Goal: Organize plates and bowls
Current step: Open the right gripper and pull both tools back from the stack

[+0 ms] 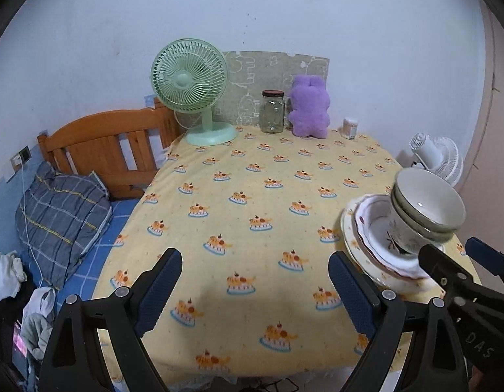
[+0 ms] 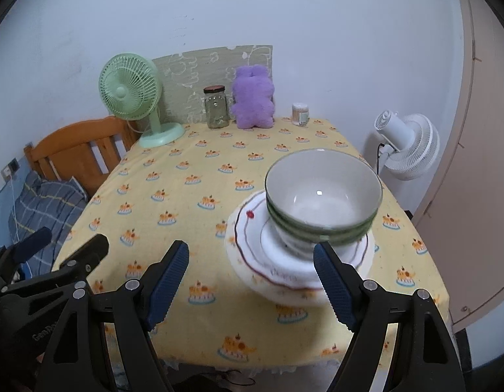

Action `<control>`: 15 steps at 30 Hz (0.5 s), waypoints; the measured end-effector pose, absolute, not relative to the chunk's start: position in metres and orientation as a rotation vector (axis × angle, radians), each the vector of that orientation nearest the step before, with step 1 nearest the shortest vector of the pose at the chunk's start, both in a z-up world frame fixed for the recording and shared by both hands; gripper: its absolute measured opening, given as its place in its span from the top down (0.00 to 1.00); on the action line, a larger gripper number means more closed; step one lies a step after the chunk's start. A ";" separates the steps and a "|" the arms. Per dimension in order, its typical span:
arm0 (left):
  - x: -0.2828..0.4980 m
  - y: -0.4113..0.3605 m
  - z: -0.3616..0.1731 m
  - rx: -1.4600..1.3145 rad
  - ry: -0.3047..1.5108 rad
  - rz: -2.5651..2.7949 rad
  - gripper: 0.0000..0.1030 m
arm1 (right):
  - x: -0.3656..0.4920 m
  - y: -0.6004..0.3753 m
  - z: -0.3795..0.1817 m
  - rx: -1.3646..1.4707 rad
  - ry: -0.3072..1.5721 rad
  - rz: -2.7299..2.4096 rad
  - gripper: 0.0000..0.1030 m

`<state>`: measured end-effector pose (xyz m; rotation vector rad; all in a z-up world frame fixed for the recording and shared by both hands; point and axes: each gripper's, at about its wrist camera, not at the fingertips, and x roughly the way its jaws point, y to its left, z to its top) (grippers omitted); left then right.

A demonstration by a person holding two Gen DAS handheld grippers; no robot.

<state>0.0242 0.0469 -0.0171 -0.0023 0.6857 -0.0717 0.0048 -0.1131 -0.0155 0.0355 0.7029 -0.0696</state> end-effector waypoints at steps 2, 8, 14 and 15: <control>0.016 0.048 -0.016 0.005 0.682 -0.073 0.10 | -0.003 -0.114 -0.015 0.047 0.701 -0.075 0.21; 0.002 0.049 -0.015 -0.001 0.665 -0.085 0.09 | -0.020 -0.116 -0.014 0.056 0.684 -0.093 0.21; -0.010 0.047 -0.015 -0.001 0.636 -0.103 0.05 | -0.031 -0.120 -0.016 0.064 0.671 -0.113 0.21; -0.011 0.047 -0.015 -0.004 0.636 -0.105 0.05 | -0.032 -0.121 -0.016 0.065 0.670 -0.115 0.21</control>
